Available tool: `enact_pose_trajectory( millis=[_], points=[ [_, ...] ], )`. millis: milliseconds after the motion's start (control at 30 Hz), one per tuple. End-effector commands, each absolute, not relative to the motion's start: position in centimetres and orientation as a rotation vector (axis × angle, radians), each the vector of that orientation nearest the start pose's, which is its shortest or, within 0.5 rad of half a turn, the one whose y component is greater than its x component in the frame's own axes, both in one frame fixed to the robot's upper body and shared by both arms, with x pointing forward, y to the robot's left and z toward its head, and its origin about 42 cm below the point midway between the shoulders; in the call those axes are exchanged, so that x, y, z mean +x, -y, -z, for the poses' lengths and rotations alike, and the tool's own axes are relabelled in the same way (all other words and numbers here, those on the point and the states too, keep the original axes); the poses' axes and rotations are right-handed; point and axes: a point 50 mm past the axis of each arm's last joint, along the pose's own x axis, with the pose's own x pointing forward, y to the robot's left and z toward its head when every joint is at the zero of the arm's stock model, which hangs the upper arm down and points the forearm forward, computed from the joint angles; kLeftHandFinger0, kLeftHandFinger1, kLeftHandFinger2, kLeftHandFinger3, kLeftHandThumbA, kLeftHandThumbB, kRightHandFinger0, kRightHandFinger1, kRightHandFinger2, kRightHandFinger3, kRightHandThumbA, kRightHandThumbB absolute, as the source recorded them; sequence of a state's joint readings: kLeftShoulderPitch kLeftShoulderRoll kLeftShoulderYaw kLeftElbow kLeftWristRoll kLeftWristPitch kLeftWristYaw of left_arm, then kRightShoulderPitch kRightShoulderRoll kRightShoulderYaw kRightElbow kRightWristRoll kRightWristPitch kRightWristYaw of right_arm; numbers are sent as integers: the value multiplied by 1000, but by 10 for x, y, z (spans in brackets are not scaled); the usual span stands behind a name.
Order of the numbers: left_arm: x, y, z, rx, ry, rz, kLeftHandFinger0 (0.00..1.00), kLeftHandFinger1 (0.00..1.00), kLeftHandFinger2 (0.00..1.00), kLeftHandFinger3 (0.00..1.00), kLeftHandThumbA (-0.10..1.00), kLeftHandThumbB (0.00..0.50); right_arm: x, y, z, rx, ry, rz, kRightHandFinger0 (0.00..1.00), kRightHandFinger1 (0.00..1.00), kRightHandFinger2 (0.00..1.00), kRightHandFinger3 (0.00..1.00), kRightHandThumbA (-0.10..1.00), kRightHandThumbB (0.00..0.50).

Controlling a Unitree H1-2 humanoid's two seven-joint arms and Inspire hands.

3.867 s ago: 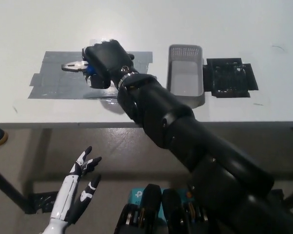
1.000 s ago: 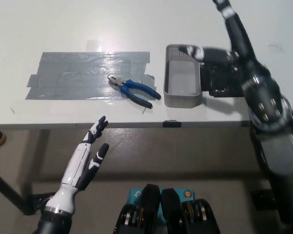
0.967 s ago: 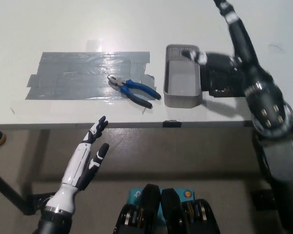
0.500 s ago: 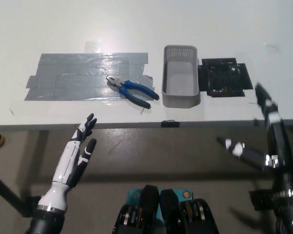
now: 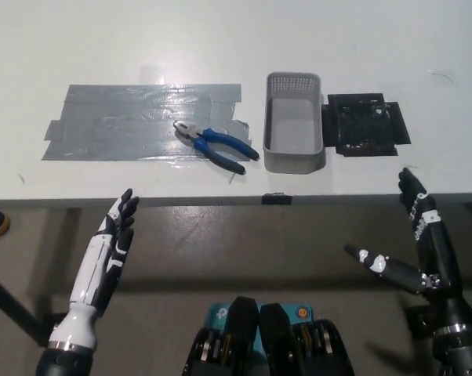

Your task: The robot picks the blue plier placed on top of the container and places it on the grey area of the table

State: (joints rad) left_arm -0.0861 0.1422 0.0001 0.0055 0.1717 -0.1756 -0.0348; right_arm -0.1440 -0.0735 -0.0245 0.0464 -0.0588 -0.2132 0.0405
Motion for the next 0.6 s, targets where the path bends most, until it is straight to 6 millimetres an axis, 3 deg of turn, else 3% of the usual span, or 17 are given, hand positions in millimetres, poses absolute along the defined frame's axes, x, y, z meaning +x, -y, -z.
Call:
enact_pose_trajectory(
  millis=[0, 300, 433, 567],
  points=[
    [305, -250, -139, 304, 284, 68, 1000, 1000, 1000, 1000, 1000, 122, 325, 223, -143, -106, 353, -107, 1000, 1000, 1000, 1000, 1000, 229],
    [280, -254, -122, 299, 219, 62, 1000, 1000, 1000, 1000, 1000, 117, 301, 215, -122, -87, 277, -145, 1000, 1000, 1000, 1000, 1000, 306],
    [277, -255, -118, 292, 207, 55, 1000, 1000, 1000, 1000, 1000, 104, 297, 214, -117, -95, 262, -153, 1000, 1000, 1000, 1000, 1000, 289],
    [278, -256, -117, 284, 212, 55, 1000, 1000, 1000, 1000, 1000, 124, 298, 212, -116, -113, 265, -163, 1000, 1000, 1000, 1000, 1000, 277]
  ],
)
